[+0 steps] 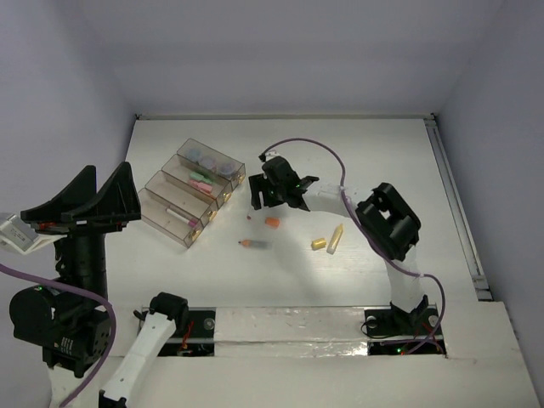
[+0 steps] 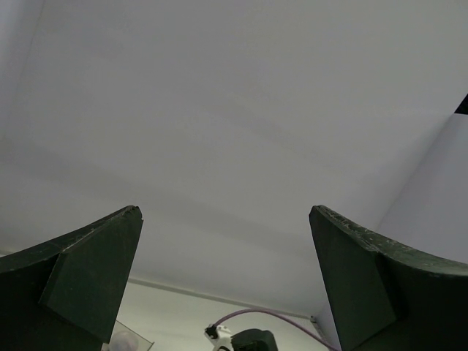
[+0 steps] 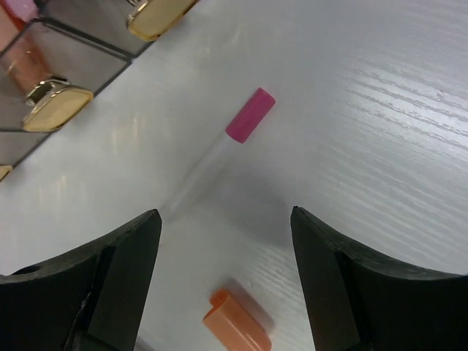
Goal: Sort the stationery into containers
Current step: Pick up the pen from the center of the board.
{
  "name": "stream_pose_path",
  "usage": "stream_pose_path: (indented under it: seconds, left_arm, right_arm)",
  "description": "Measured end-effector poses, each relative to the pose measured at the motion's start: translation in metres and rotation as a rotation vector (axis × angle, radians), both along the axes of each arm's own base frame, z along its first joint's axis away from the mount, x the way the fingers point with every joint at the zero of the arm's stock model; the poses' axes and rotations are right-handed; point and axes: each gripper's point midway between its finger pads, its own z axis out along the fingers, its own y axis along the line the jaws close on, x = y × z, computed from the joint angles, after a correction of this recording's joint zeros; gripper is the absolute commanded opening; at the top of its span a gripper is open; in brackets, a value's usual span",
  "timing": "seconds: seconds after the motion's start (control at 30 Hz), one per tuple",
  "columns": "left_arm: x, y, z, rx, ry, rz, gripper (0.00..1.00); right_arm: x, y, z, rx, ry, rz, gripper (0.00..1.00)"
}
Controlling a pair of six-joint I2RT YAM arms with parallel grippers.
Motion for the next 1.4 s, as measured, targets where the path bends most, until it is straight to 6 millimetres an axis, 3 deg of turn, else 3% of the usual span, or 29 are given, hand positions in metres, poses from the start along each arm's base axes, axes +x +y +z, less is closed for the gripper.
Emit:
stream_pose_path:
  seconds: [0.17,0.4,0.47,0.67,0.9,1.13,1.4]
  left_arm:
    - [0.004,-0.001,-0.005,0.002,0.007,0.001,0.99]
    - [0.021,-0.002,-0.044,0.014,0.088,0.021,0.99]
    - [0.024,0.0,-0.056,0.014,0.107,0.032,0.99]
    - [0.04,-0.001,-0.116,0.036,0.213,0.059,0.99]
    - [0.062,-0.005,-0.177,0.094,0.381,0.076,0.99]
    - [0.065,-0.006,-0.185,0.106,0.399,0.076,0.99]
    - [0.067,-0.008,-0.189,0.121,0.407,0.069,0.99]
  right_arm:
    - [0.007,0.005,-0.021,-0.038,0.033,-0.004,0.76]
    - [0.027,0.021,-0.023,-0.043,0.019,-0.015,0.7]
    - [0.033,0.023,-0.023,-0.052,0.011,-0.022,0.64]
    - [0.04,0.02,-0.028,-0.16,-0.029,-0.039,0.51]
    - [0.031,0.016,-0.031,-0.257,-0.058,-0.044,0.36]
    - [0.03,0.017,-0.03,-0.263,-0.054,-0.057,0.0]
    - [0.031,0.021,-0.03,-0.251,-0.042,-0.088,0.0]
